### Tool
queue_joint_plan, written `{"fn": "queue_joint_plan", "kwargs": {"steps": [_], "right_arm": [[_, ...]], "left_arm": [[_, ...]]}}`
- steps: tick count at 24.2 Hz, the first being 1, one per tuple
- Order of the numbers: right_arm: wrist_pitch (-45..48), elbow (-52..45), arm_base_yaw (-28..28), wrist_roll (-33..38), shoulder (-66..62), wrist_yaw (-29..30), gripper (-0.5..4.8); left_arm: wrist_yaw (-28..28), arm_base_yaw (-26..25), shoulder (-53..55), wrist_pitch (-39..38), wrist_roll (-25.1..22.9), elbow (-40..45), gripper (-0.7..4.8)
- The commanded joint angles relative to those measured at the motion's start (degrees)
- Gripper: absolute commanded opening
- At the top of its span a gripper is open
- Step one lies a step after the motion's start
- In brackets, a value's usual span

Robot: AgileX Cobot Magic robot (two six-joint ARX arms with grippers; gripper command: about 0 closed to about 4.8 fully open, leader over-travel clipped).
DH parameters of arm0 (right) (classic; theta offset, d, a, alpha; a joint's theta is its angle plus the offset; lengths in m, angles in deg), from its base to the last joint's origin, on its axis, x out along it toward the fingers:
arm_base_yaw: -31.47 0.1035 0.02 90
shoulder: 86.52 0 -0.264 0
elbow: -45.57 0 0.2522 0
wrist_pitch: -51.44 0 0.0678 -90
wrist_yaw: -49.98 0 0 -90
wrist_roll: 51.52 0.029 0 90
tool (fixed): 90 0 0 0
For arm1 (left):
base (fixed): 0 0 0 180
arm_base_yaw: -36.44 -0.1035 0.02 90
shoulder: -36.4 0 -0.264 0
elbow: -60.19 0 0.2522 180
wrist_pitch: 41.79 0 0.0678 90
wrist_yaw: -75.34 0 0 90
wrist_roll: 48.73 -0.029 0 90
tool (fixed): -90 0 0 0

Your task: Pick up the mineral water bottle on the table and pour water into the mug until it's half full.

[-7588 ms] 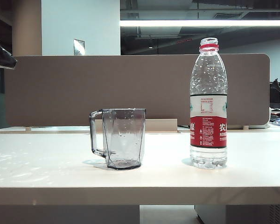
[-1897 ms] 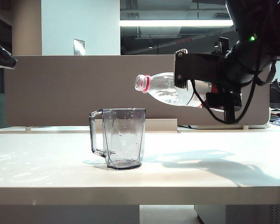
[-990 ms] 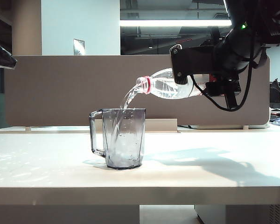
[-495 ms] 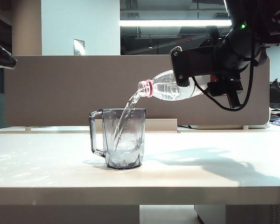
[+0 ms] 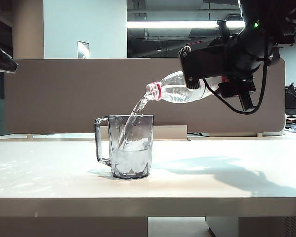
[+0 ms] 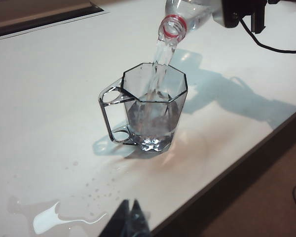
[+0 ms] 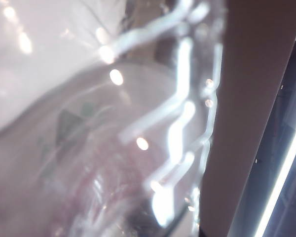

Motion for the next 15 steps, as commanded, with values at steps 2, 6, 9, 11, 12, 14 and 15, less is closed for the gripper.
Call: {"fn": "queue_joint_plan", "kwargs": {"steps": [2,6,9,11,12,14,15], "right_arm": [[2.1,0.61,0.11,0.39,0.46,-0.35,2.2],[2.08,0.61,0.11,0.46,0.44,-0.33,2.2],[1.77,0.61,0.11,0.7,0.44,-0.31,2.2],[1.73,0.61,0.11,2.84,0.44,-0.31,2.2],[1.53,0.61,0.11,3.93,0.44,-0.28,2.2],[0.22,0.59,0.11,7.58,0.44,-0.28,2.2],[-0.66,0.57,0.13,11.74,0.44,-0.07,2.2]], "left_arm": [[0.02,0.02,-0.02,0.55,0.17,-0.15,-0.01],[0.02,0.02,-0.02,0.55,0.17,-0.15,-0.01],[0.02,0.02,-0.02,0.55,0.17,-0.15,-0.01],[0.02,0.02,-0.02,0.55,0.17,-0.15,-0.01],[0.02,0.02,-0.02,0.55,0.17,-0.15,-0.01],[0.02,0.02,-0.02,0.55,0.17,-0.15,-0.01],[0.02,0.02,-0.02,0.55,0.17,-0.15,-0.01]]}}
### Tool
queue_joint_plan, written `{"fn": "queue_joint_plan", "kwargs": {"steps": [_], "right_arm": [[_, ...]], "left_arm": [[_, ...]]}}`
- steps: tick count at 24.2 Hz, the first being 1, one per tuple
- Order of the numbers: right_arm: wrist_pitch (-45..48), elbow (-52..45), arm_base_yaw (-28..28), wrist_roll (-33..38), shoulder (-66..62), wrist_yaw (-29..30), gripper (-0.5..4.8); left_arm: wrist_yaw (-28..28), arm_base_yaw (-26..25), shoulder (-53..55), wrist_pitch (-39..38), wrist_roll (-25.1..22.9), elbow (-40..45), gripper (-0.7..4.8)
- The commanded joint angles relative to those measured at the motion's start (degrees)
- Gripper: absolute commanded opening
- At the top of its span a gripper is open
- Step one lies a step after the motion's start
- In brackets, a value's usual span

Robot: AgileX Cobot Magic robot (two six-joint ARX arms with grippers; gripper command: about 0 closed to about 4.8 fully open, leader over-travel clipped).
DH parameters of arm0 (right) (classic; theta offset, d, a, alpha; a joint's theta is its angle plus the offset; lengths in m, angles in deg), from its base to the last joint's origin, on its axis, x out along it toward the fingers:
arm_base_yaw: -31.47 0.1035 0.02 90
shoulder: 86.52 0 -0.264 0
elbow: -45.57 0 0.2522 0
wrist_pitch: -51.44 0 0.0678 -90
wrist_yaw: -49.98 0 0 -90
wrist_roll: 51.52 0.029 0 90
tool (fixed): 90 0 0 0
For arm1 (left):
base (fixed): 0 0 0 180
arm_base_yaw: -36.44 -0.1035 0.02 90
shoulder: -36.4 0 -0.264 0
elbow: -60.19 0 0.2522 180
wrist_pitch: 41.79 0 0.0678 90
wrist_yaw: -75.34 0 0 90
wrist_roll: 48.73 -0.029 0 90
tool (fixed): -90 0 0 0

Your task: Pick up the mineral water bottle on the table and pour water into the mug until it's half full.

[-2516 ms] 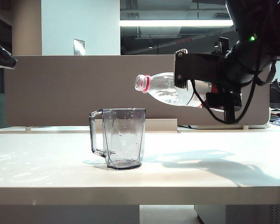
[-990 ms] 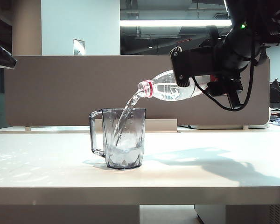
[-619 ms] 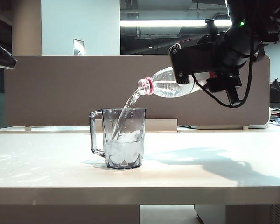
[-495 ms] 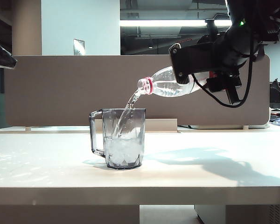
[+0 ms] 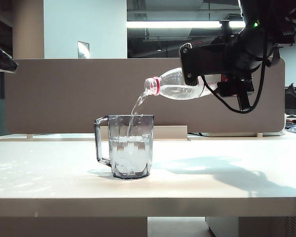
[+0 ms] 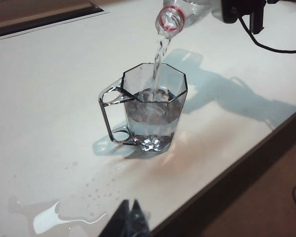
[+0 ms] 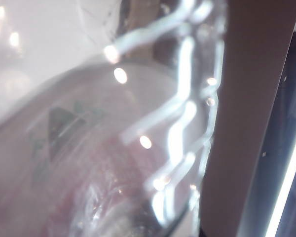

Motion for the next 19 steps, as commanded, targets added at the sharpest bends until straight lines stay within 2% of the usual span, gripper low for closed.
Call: {"fn": "queue_joint_plan", "kwargs": {"steps": [1,3,6,10,12,14,19], "right_arm": [[-1.36,0.52,0.17,10.25,0.44,0.48,2.2],[-3.06,0.52,0.17,19.32,0.44,1.22,2.08],[-3.82,0.48,0.15,41.18,0.44,6.97,2.06],[-3.37,0.44,0.15,66.75,-0.09,15.56,2.06],[-1.38,0.17,0.15,73.33,-2.1,17.97,2.06],[2.62,-0.94,0.15,76.41,-3.96,19.78,2.06],[16.0,-5.07,0.15,86.49,-8.76,20.31,2.06]], "left_arm": [[0.02,0.02,-0.02,0.55,0.17,-0.15,-0.01],[0.02,0.02,-0.02,0.55,0.17,-0.15,-0.01],[0.02,0.02,-0.02,0.55,0.17,-0.15,-0.01],[0.02,0.02,-0.02,0.55,0.17,-0.15,-0.01],[0.02,0.02,-0.02,0.55,0.17,-0.15,-0.01],[0.02,0.02,-0.02,0.55,0.17,-0.15,-0.01],[0.02,0.02,-0.02,0.55,0.17,-0.15,-0.01]]}}
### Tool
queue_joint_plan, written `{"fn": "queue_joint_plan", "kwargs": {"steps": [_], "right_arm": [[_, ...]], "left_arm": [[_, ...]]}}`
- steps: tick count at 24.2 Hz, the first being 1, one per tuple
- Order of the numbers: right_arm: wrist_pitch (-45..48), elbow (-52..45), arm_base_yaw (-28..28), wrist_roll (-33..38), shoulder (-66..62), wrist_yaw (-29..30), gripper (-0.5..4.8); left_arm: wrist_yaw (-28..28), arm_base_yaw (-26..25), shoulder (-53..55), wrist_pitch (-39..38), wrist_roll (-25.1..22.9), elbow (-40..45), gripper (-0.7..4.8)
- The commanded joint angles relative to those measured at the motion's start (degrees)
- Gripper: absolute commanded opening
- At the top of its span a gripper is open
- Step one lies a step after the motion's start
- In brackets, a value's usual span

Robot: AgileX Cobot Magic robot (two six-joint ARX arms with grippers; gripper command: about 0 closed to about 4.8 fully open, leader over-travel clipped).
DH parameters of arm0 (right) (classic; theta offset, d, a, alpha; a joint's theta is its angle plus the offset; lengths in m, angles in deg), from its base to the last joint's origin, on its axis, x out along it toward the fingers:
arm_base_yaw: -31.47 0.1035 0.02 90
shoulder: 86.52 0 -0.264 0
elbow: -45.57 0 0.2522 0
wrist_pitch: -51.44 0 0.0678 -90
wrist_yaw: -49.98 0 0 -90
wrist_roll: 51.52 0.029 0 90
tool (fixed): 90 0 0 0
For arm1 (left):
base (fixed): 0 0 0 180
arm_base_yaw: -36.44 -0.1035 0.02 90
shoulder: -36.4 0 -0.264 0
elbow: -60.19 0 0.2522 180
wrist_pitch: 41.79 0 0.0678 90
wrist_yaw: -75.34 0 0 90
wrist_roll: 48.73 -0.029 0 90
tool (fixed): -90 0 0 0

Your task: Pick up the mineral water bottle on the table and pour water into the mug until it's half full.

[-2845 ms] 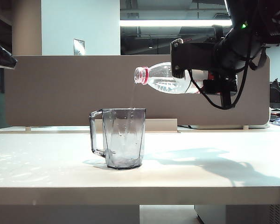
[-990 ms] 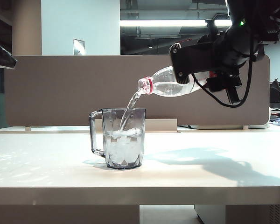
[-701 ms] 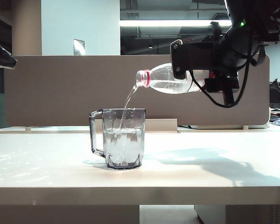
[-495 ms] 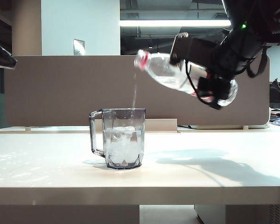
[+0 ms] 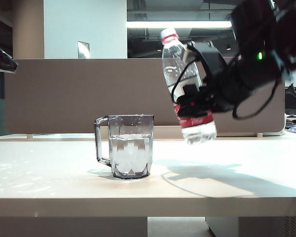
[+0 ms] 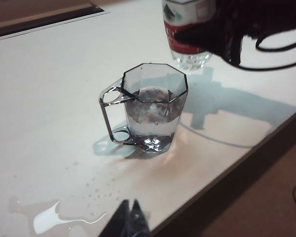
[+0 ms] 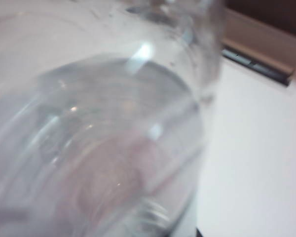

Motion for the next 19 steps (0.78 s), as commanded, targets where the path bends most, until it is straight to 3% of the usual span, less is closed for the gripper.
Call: {"fn": "queue_joint_plan", "kwargs": {"steps": [1,5,7,19], "right_arm": [[11.63,-2.08,0.09,9.55,-2.32,0.22,2.06],[25.29,-5.16,0.15,20.59,-8.35,0.13,2.06],[29.03,-6.27,0.15,22.29,-9.68,-1.18,2.06],[32.81,-14.95,0.15,20.2,-10.69,-4.44,2.01]], "left_arm": [[0.0,0.02,0.0,0.57,0.17,-0.15,-0.01],[0.02,0.02,-0.02,0.55,0.17,-0.15,-0.01],[0.02,0.02,0.0,0.52,0.17,-0.15,-0.01],[0.0,0.02,-0.02,0.55,0.17,-0.15,-0.01]]}}
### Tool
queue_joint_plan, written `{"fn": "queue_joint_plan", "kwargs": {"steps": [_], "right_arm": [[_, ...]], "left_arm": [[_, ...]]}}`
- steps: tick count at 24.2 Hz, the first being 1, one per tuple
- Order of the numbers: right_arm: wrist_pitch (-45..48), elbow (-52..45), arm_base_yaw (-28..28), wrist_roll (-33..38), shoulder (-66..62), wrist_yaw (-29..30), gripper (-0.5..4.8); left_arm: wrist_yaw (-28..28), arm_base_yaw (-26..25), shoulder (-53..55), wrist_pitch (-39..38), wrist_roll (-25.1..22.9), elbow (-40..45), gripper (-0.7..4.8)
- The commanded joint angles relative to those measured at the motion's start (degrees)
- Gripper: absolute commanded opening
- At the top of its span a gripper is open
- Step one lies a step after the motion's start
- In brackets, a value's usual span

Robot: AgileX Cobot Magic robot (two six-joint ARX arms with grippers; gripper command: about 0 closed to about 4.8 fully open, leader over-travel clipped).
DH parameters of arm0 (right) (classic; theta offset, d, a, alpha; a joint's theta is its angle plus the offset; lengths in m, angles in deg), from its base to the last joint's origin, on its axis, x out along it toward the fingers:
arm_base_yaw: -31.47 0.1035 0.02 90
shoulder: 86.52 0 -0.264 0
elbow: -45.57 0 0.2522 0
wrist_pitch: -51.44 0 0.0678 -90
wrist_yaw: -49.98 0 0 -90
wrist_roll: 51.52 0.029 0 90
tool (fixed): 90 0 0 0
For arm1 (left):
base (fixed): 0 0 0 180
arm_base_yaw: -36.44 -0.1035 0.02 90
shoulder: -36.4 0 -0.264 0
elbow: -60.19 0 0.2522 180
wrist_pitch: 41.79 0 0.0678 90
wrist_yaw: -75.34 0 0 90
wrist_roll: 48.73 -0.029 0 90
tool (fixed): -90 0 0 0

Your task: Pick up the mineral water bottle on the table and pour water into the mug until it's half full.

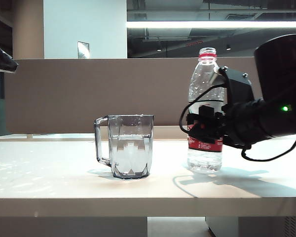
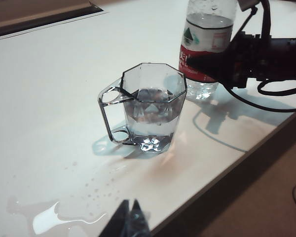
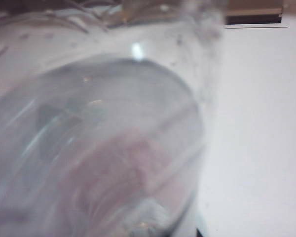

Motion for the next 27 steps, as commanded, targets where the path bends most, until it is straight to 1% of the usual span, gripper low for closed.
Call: {"fn": "queue_joint_plan", "kwargs": {"steps": [1,3,4,6,7,8,9,10,14,15,16,20,23,27], "right_arm": [[1.84,-1.79,0.11,-0.22,0.13,-1.27,2.02],[1.6,-2.51,0.11,-0.22,0.13,-1.14,2.03],[1.64,-2.97,0.11,-0.22,0.13,-1.14,2.16],[1.68,-3.72,0.11,-0.22,0.13,-1.11,2.23],[1.53,-4.26,0.11,-0.24,0.13,-1.14,2.7],[1.42,-4.44,0.11,-0.24,0.13,-1.11,3.01],[1.4,-4.74,0.11,-0.42,0.13,-1.11,3.68],[1.25,-4.79,0.11,-0.42,0.13,-1.09,3.81],[1.27,-4.83,0.11,-0.44,0.13,-0.96,3.84],[1.36,-5.07,0.11,-0.72,0.15,-0.9,4.04],[1.29,-5.22,0.11,-1.09,0.17,-0.87,4.11],[2.4,-8.02,0.11,-1.73,1.31,0.2,4.14],[5.29,-11.8,0.11,-3.87,3.96,0.15,4.14],[6.54,-15.61,0.11,-4.33,7.82,0.17,4.13]], "left_arm": [[0.02,0.02,-0.02,0.57,0.17,-0.15,-0.01],[0.02,0.02,-0.02,0.55,0.17,-0.15,-0.01],[0.02,0.02,-0.02,0.55,0.17,-0.15,-0.01],[0.02,0.02,-0.02,0.55,0.17,-0.15,-0.01],[0.02,0.02,-0.02,0.57,0.17,-0.15,-0.01],[0.02,0.02,-0.02,0.55,0.17,-0.15,-0.01],[0.02,0.02,-0.02,0.55,0.17,-0.15,-0.01],[0.02,0.02,-0.02,0.52,0.17,-0.15,-0.01],[0.02,0.02,-0.02,0.55,0.17,-0.15,-0.01],[0.02,0.02,-0.02,0.55,0.17,-0.15,-0.01],[0.02,0.02,0.0,0.55,0.17,-0.15,-0.01],[0.02,0.02,-0.02,0.57,0.17,-0.15,-0.01],[0.02,0.02,-0.02,0.55,0.17,-0.15,-0.01],[0.02,0.02,0.0,0.52,0.17,-0.15,-0.01]]}}
